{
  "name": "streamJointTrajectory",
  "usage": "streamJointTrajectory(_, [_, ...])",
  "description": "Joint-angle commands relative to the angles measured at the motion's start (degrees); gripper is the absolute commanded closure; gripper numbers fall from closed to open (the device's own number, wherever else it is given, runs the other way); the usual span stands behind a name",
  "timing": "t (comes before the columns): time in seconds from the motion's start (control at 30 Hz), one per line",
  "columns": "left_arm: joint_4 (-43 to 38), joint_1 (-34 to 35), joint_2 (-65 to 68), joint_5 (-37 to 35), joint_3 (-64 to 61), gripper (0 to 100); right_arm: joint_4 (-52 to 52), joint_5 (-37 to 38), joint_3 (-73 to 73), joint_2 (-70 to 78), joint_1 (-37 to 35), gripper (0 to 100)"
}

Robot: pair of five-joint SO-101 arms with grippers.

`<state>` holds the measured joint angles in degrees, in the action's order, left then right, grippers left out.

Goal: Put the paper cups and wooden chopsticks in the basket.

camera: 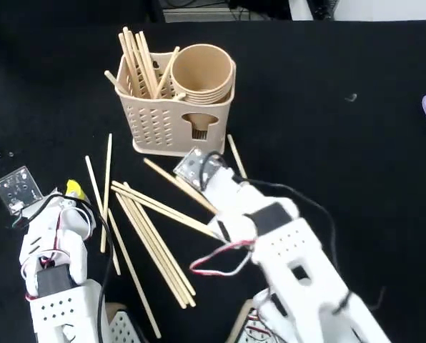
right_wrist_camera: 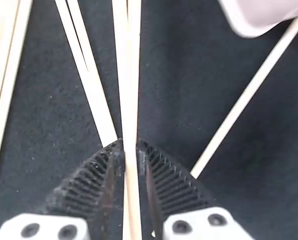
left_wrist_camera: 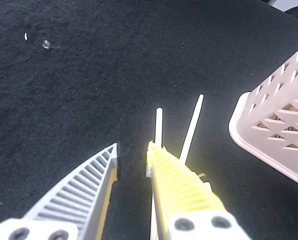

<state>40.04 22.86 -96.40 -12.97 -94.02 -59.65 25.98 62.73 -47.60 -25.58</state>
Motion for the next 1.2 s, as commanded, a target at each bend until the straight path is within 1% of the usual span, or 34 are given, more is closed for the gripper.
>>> streamJointTrajectory(0.0, [-0.3, -0.6, -0.5, 0.4, 0.7, 89, -0.6, 0.0, -3.0, -9.4, 0.3, 98.8])
streamJointTrajectory(0.07, [-0.3, -0.6, -0.5, 0.4, 0.7, 89, -1.0, -0.9, -5.2, -13.8, 0.0, 98.8])
streamJointTrajectory(0.17, [-0.3, -0.6, -0.5, 0.4, 0.7, 89, -0.9, -4.3, -10.1, -19.3, 0.0, 98.8])
streamJointTrajectory(0.27, [-0.3, -0.6, -0.5, 0.4, 0.7, 89, 1.5, -6.0, -14.5, -21.1, 0.0, 98.8])
streamJointTrajectory(0.43, [-0.3, -0.6, -0.5, 0.4, 0.7, 89, 18.4, -12.2, -13.7, -21.2, -1.0, 98.8])
streamJointTrajectory(0.53, [-0.3, -0.6, -0.5, 0.4, 0.7, 89, 27.3, -13.6, -12.9, -21.1, -5.4, 98.8])
streamJointTrajectory(0.67, [-0.3, -0.6, -0.5, 0.4, 0.7, 89, 40.0, -13.7, -13.0, -20.4, -11.0, 98.8])
streamJointTrajectory(0.77, [-0.3, -0.6, -0.5, 0.4, 0.7, 89, 49.7, -13.7, -13.4, -16.0, -12.0, 98.8])
streamJointTrajectory(0.87, [-0.3, -0.6, -0.5, 0.4, 0.7, 89, 56.1, -13.7, -15.3, -8.6, -12.0, 98.8])
streamJointTrajectory(1.03, [-0.4, -0.6, -0.5, 0.4, 0.7, 89, 62.4, -13.7, -24.4, 6.1, -11.9, 98.8])
streamJointTrajectory(1.17, [-0.4, -0.6, -0.5, 0.4, 0.7, 89, 63.6, -13.7, -34.7, 16.7, -11.8, 98.8])
